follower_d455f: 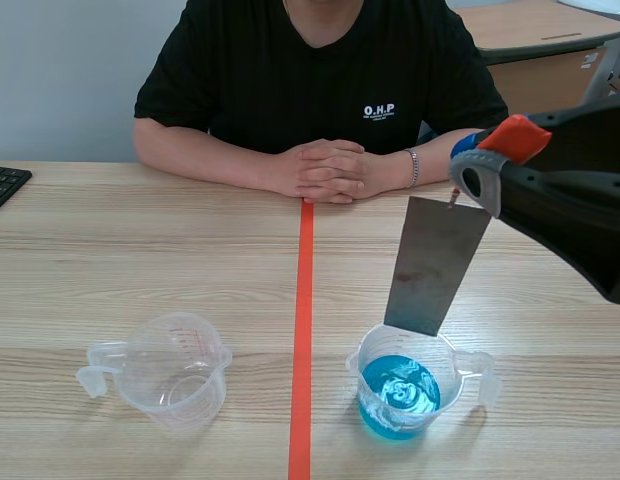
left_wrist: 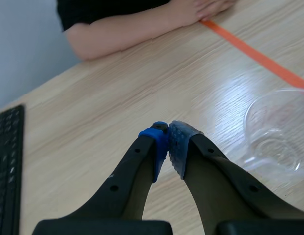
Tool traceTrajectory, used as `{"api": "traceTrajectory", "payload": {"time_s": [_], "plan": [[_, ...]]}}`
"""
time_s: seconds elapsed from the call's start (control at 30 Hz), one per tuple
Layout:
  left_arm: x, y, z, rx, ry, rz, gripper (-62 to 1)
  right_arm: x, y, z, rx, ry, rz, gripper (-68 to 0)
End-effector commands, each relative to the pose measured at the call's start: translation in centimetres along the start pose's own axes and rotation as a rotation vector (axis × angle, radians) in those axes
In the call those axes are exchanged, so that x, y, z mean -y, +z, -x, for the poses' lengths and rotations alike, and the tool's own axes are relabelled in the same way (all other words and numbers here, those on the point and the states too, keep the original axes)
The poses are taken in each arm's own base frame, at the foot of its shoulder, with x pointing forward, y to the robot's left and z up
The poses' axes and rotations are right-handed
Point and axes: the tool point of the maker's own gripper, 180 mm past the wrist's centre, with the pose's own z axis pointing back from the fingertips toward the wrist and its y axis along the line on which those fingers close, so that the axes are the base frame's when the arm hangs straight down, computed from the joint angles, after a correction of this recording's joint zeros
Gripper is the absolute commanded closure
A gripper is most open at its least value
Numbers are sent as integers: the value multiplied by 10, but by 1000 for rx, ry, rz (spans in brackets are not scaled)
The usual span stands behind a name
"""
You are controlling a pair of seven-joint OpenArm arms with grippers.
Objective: Do the redox reaction experiment.
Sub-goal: 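Lower the plate into the blue solution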
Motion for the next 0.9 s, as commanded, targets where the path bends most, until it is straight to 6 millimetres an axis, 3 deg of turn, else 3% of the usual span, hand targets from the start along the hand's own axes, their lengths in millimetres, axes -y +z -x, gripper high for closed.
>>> {"api": "traceTrajectory", "payload": {"time_s": [0.0, 0.17, 0.3, 0.67, 0.87], "plan": [[11, 10, 4, 4, 53, 1, -42, 1, -1, -9, 24, 15, -7, -17], [21, 45, 27, -54, 129, -57, -42, 0, -1, -3, 13, -4, -8, -17], [35, 60, 39, -95, 150, -74, -42, -2, 0, 6, 4, -39, -8, -17], [55, 78, 58, -183, 149, -99, -42, -11, 1, 22, 7, -87, -25, -17], [56, 79, 63, -214, 151, -96, -42, -23, 1, 35, 13, -117, -54, -17]]}}
